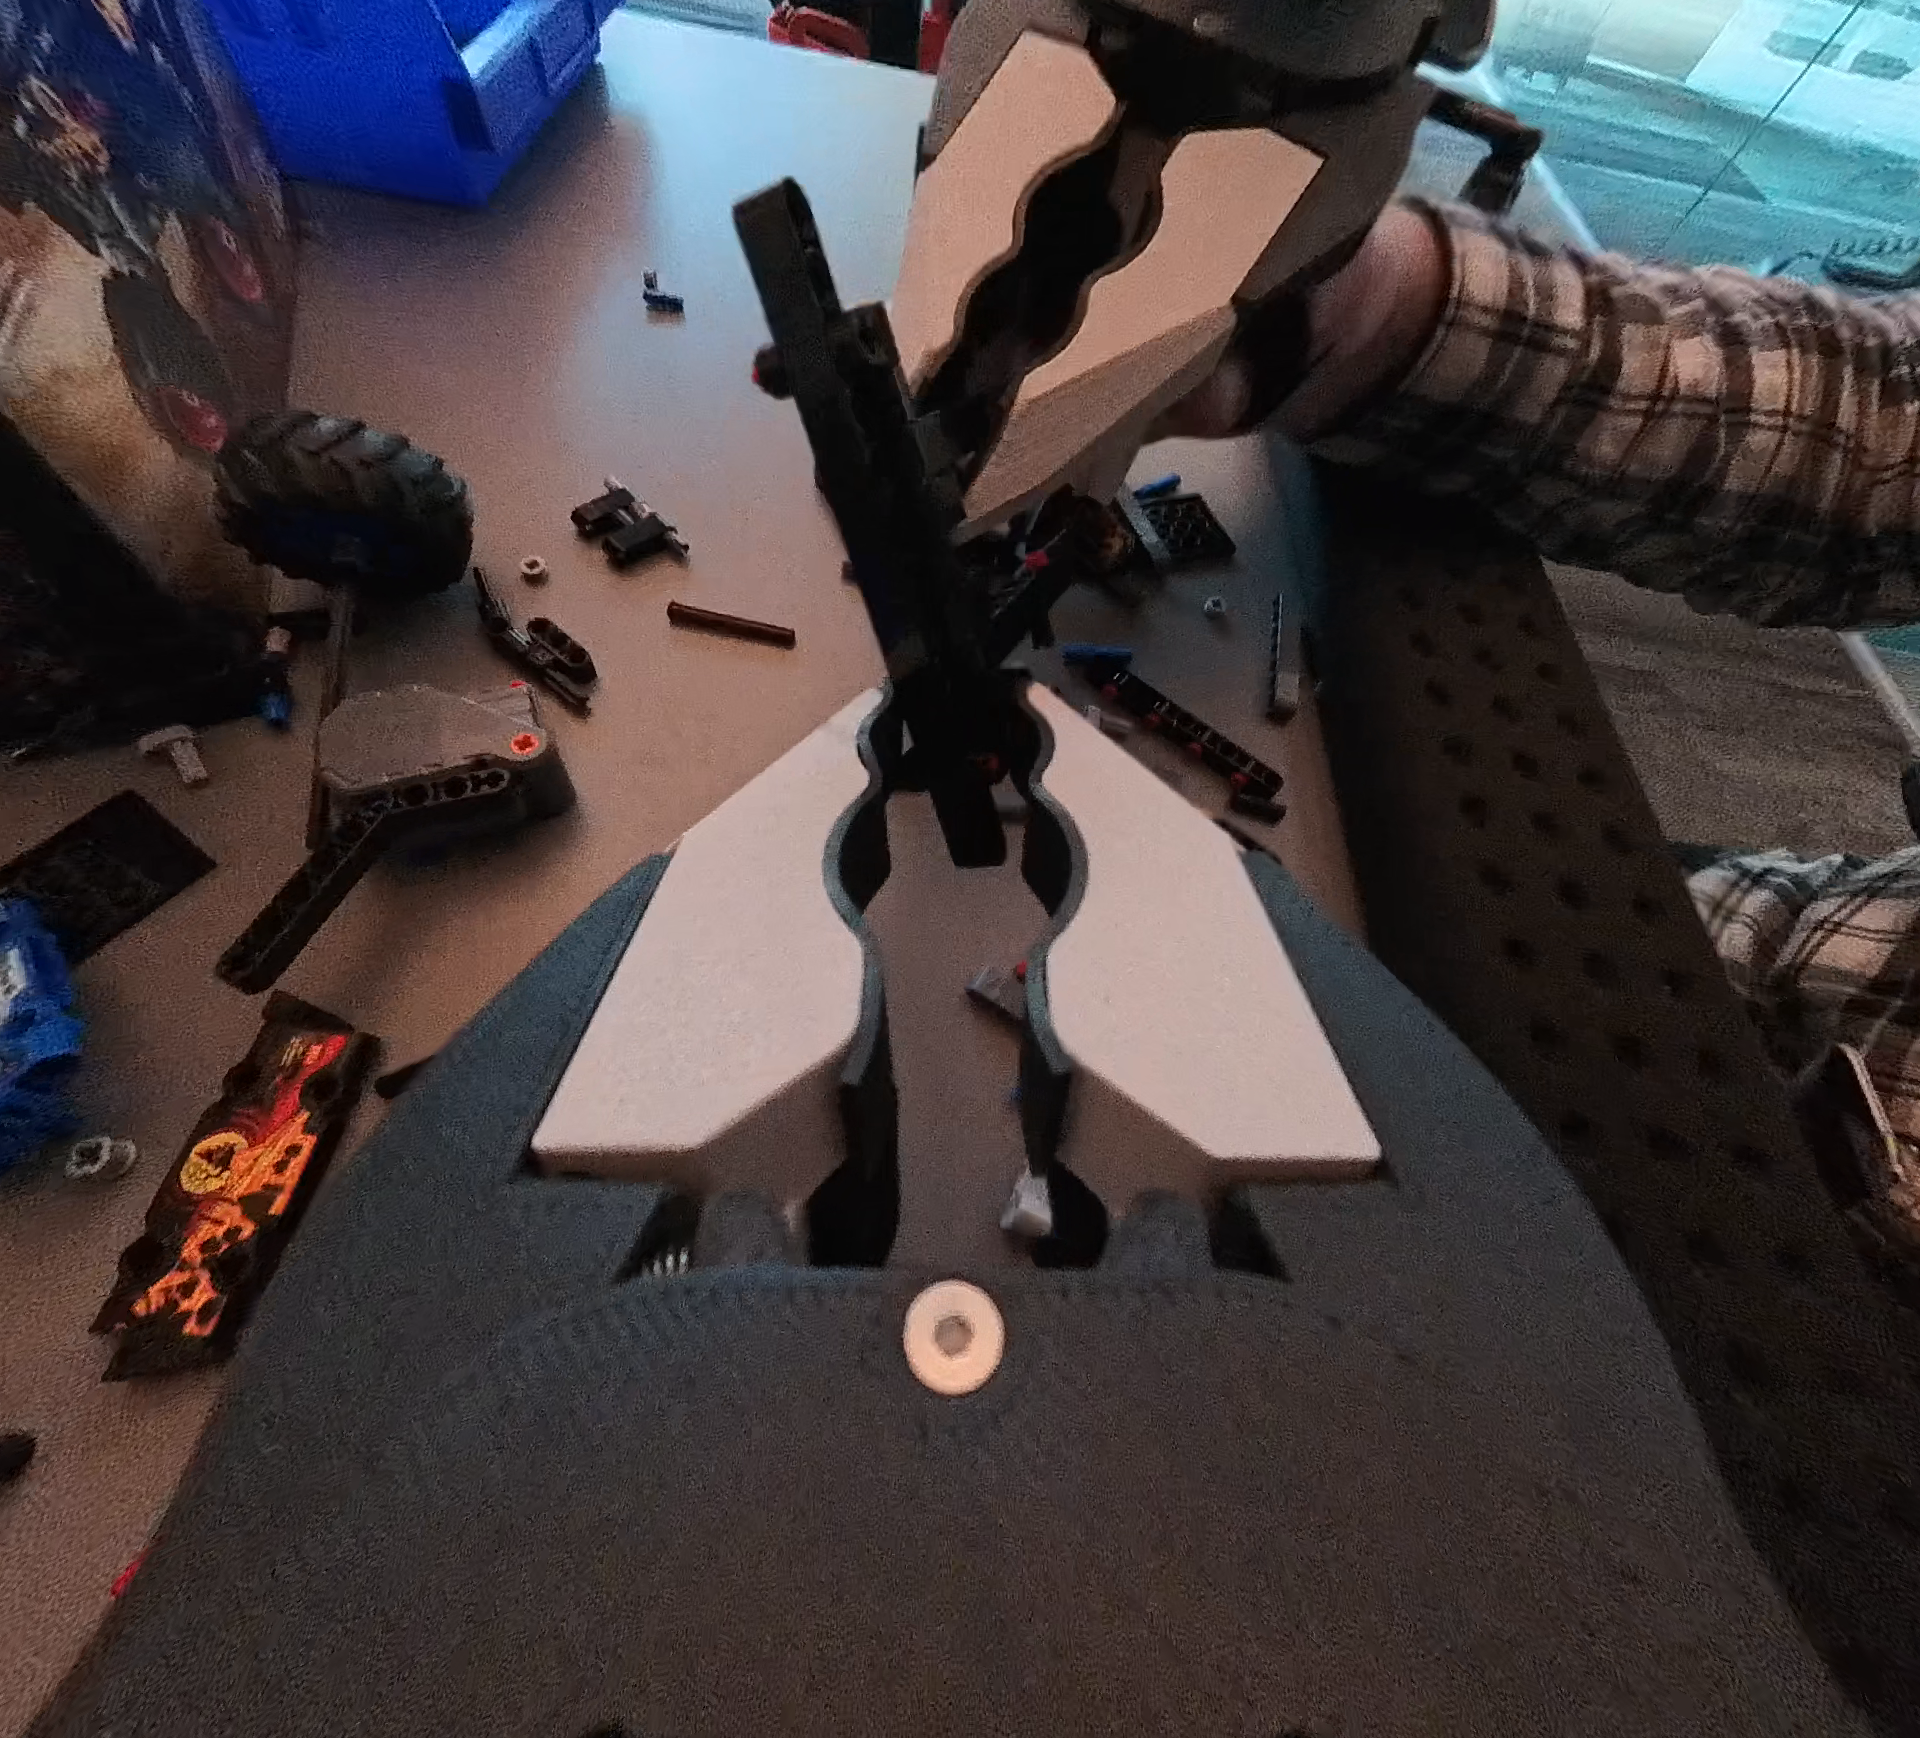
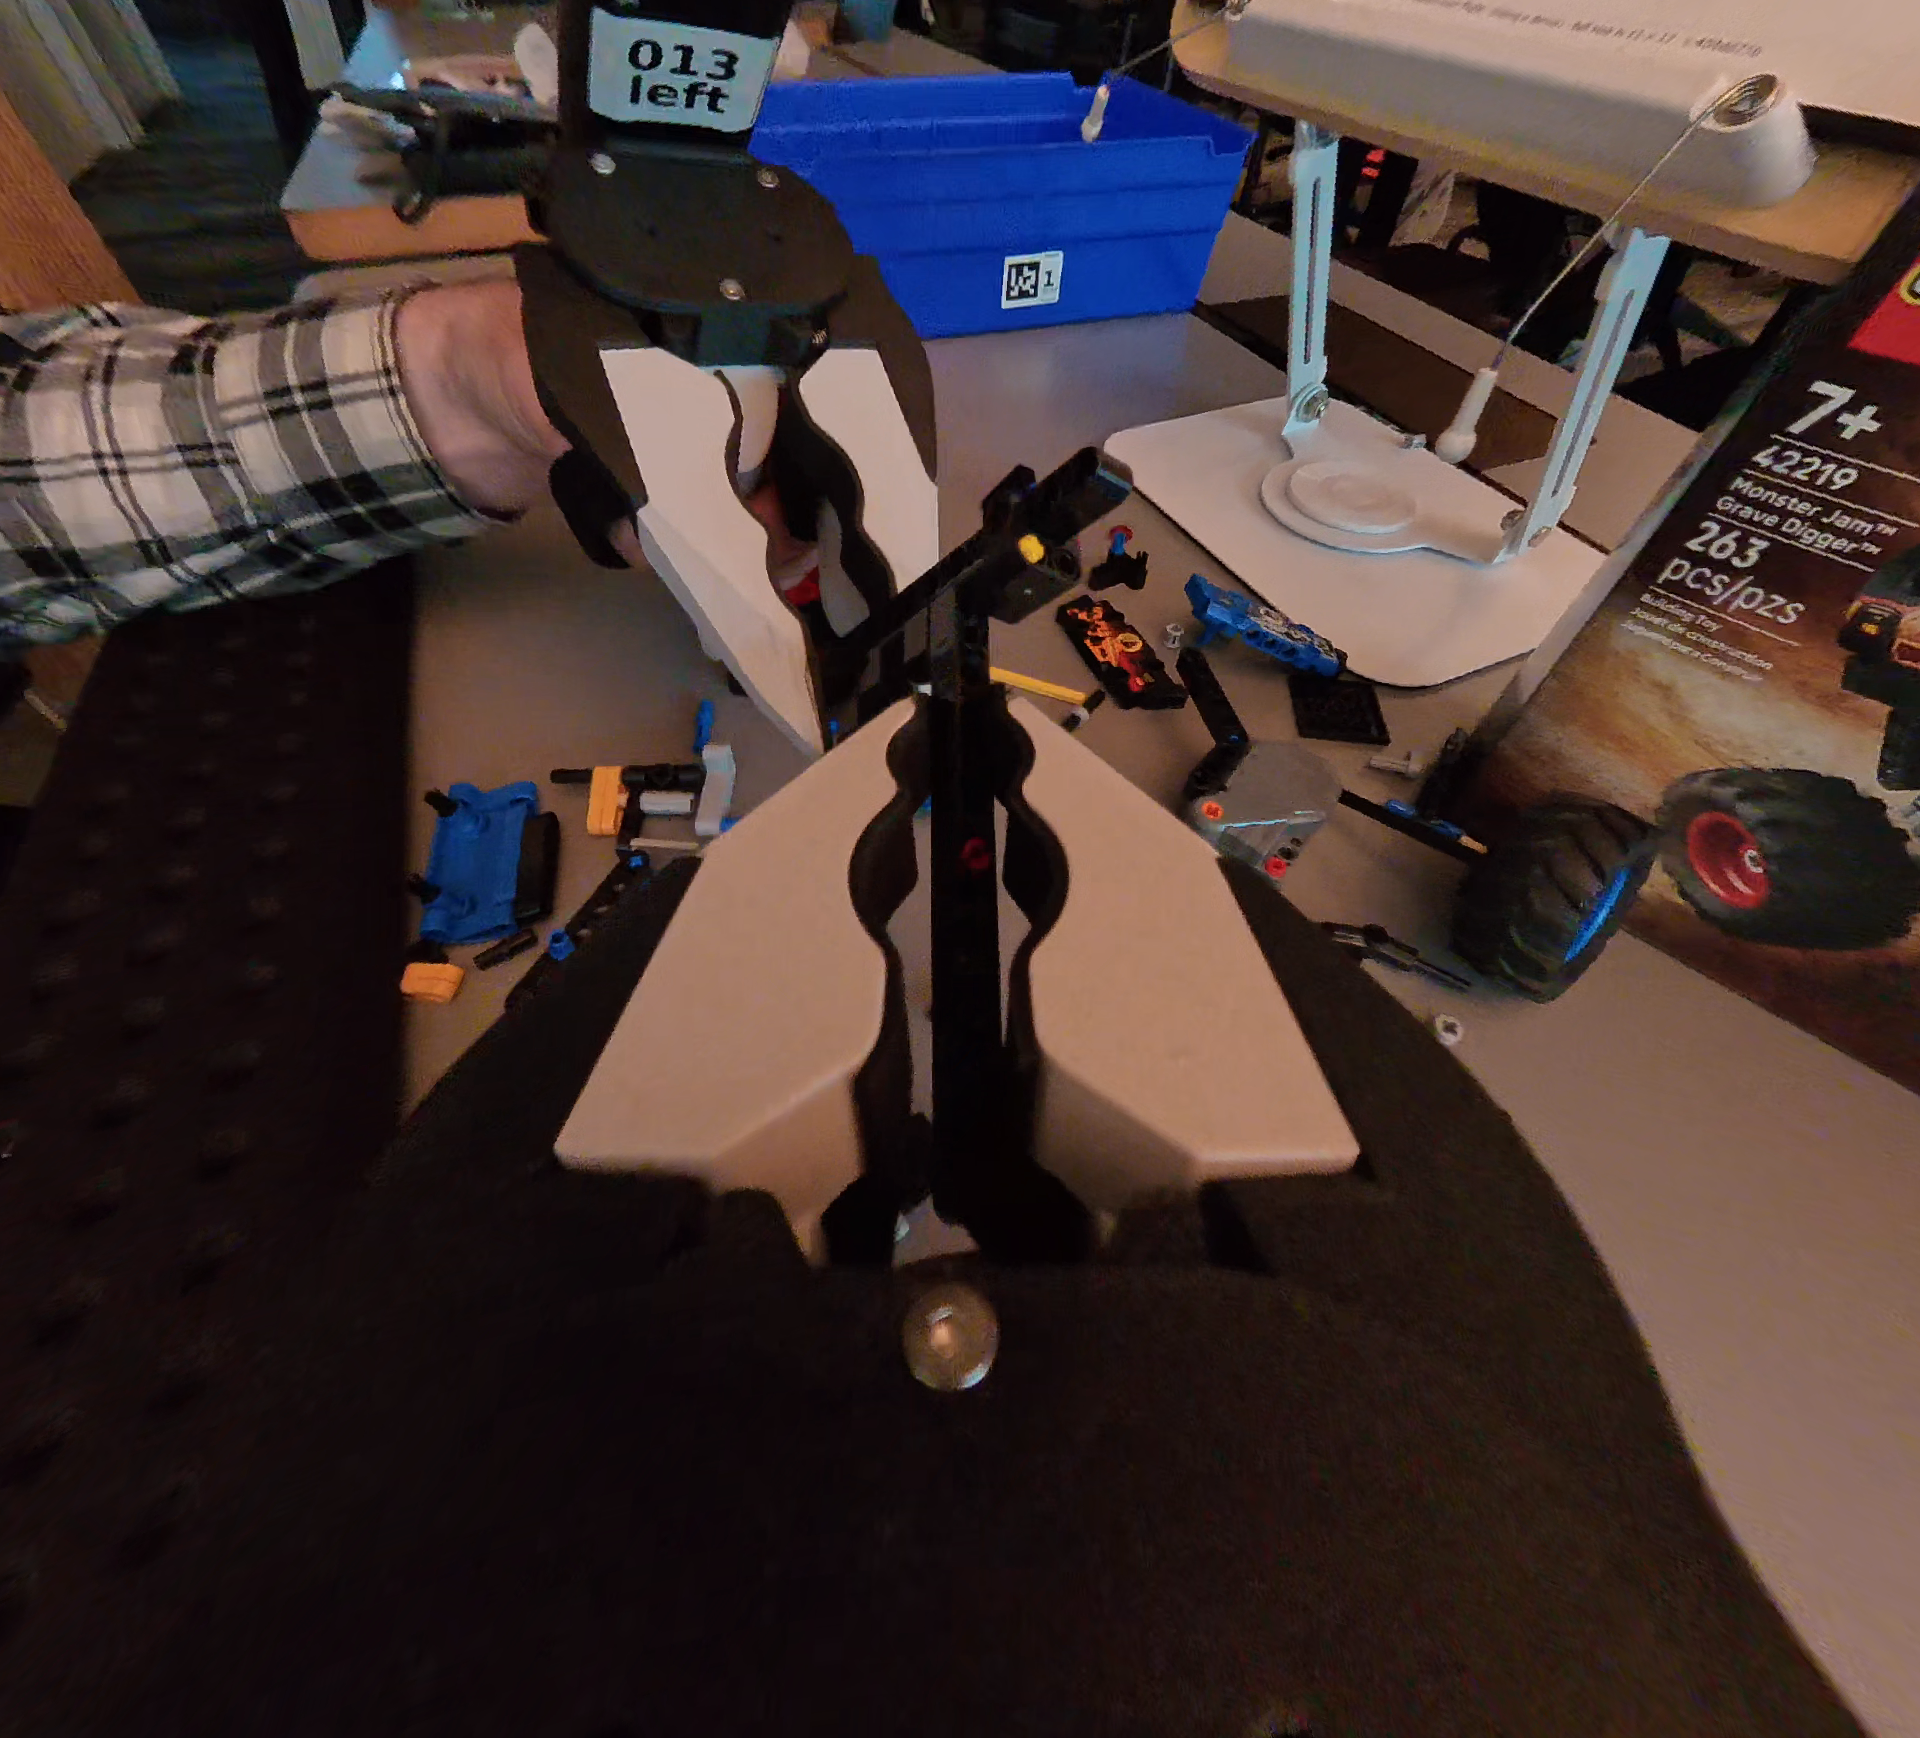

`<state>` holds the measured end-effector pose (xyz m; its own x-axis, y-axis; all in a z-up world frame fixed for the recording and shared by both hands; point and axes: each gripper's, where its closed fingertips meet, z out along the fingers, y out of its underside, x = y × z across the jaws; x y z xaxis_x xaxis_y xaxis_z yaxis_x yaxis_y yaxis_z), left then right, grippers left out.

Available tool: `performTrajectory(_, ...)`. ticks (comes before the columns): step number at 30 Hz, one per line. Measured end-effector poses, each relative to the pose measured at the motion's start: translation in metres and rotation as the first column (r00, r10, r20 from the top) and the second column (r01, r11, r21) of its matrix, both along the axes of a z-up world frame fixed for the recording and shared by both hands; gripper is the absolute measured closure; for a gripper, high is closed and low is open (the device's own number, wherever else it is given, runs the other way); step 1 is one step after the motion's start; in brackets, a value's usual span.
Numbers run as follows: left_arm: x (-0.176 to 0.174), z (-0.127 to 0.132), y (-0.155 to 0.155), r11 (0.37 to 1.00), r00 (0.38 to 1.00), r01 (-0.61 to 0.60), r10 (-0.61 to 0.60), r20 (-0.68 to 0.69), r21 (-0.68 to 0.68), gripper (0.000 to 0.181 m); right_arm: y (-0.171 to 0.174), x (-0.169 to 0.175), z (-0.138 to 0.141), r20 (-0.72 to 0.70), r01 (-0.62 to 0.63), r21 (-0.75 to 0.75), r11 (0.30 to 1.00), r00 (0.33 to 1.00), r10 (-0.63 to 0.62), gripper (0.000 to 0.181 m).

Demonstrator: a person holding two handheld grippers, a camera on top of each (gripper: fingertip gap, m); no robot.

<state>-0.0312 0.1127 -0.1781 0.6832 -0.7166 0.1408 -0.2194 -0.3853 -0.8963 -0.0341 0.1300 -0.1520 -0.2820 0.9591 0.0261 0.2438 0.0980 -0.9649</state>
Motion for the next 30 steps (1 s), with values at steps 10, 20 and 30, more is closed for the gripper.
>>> performTrajectory(10, 0.003, 0.022, 0.004, 0.999, 0.993, -0.032, 0.029, 0.111, 0.033, 0.165, 0.011, 0.001, 0.015, -0.083, 0.069, -0.017, 0.997, 0.994, -0.070, 0.172)
performTrajectory(20, 0.015, 0.018, 0.009, 0.998, 0.991, -0.058, 0.058, 0.124, 0.001, 0.165, 0.032, -0.003, 0.005, -0.097, 0.282, 0.507, 0.814, 0.957, -0.272, 0.176)
performTrajectory(30, 0.025, 0.017, 0.018, 0.979, 0.982, -0.145, 0.160, -0.099, 0.143, 0.161, 0.042, -0.002, 0.003, -0.033, 0.314, 0.176, 0.933, 0.949, -0.313, 0.173)
